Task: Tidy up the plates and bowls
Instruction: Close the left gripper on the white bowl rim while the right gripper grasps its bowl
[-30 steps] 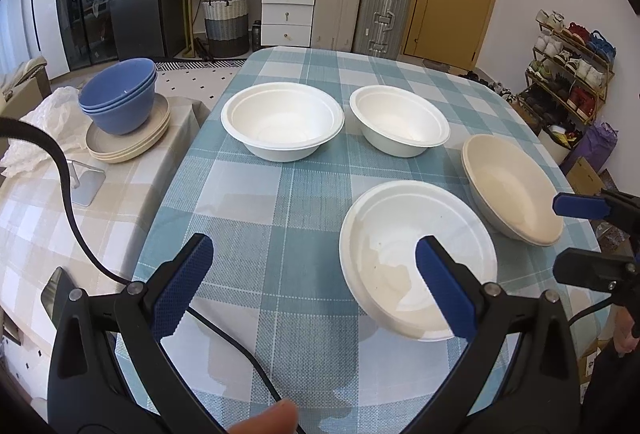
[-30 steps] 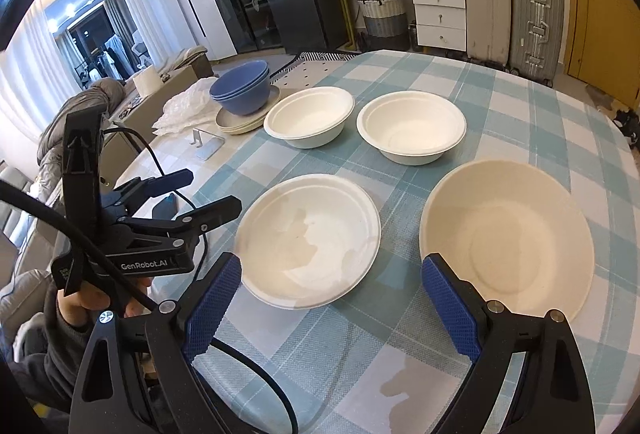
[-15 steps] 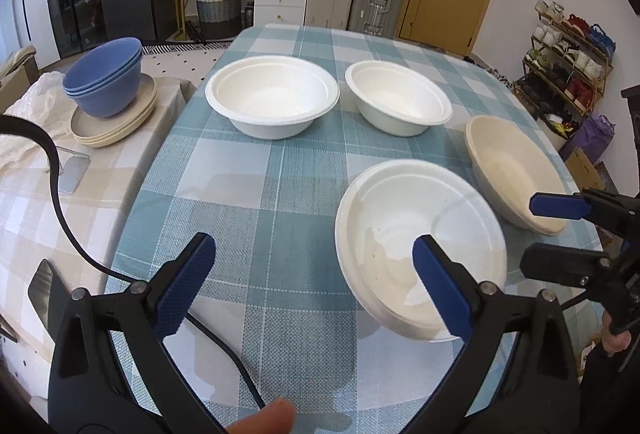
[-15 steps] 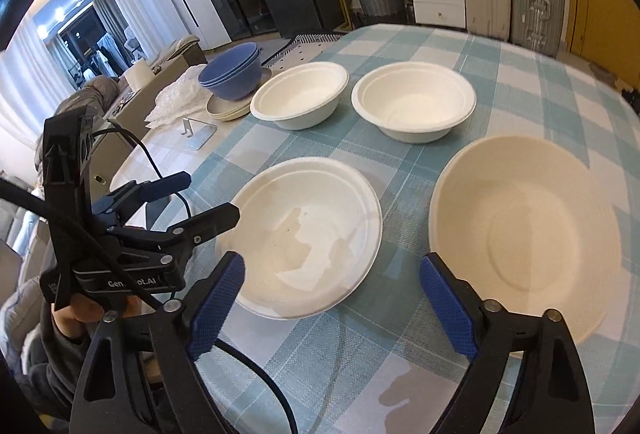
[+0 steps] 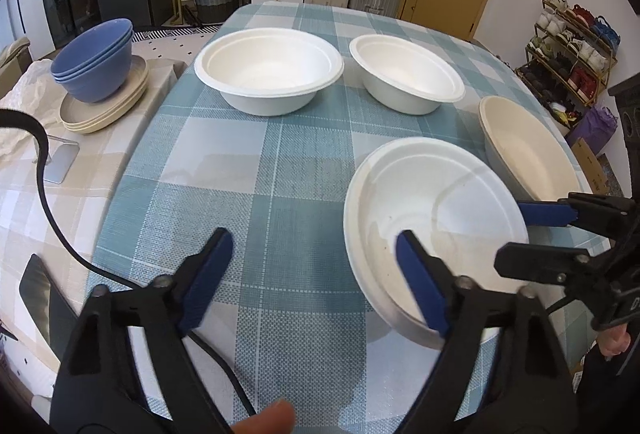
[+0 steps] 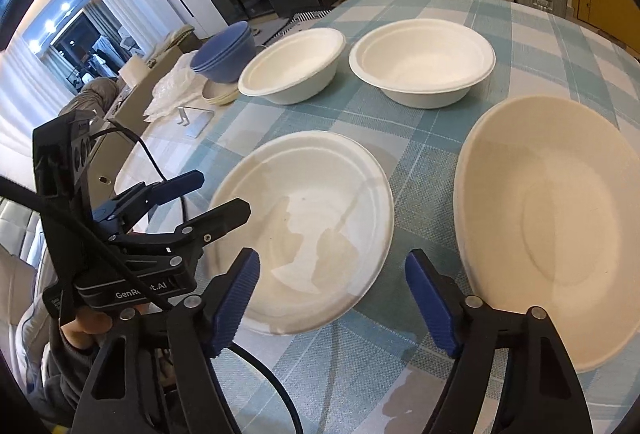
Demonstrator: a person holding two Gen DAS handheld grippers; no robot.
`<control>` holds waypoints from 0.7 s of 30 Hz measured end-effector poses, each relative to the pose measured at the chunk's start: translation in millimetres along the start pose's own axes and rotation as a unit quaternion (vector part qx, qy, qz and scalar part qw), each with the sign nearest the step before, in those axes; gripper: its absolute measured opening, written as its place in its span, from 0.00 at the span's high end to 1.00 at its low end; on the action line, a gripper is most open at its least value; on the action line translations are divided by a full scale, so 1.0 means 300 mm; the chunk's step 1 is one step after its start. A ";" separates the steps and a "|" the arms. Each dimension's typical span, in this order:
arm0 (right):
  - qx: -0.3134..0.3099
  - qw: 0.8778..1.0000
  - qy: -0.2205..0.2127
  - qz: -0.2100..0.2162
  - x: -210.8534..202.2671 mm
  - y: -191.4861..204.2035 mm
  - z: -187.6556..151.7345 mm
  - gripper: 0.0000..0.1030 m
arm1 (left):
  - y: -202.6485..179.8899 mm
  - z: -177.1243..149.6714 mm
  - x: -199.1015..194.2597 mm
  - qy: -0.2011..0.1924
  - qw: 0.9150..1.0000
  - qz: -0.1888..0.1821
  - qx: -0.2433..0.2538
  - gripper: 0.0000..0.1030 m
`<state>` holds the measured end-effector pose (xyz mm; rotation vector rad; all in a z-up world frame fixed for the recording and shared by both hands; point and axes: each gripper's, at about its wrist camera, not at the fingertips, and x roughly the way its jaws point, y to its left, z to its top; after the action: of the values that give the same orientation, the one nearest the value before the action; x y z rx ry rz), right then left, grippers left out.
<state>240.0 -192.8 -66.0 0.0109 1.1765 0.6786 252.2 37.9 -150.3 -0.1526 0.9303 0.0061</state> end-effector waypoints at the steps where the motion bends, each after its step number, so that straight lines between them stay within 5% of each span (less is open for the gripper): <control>1: 0.002 1.000 0.002 -0.001 0.004 -0.003 0.000 0.34 | -0.003 0.000 0.009 0.002 1.000 0.001 0.002 0.28; 5: 0.007 1.000 0.007 -0.001 0.026 -0.011 0.004 0.41 | -0.014 -0.003 0.025 0.007 1.000 -0.001 0.006 0.35; 12: 0.021 1.000 0.012 0.010 0.050 -0.021 0.006 0.58 | -0.028 -0.001 0.059 0.019 1.000 -0.001 0.012 0.68; 21: 0.026 1.000 0.012 0.006 0.061 -0.014 0.009 0.73 | -0.045 0.006 0.071 0.023 0.999 -0.016 0.015 0.86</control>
<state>248.1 -186.2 -81.9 0.0538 1.2169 0.6601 267.3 23.4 -164.7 -0.1394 0.9730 -0.0410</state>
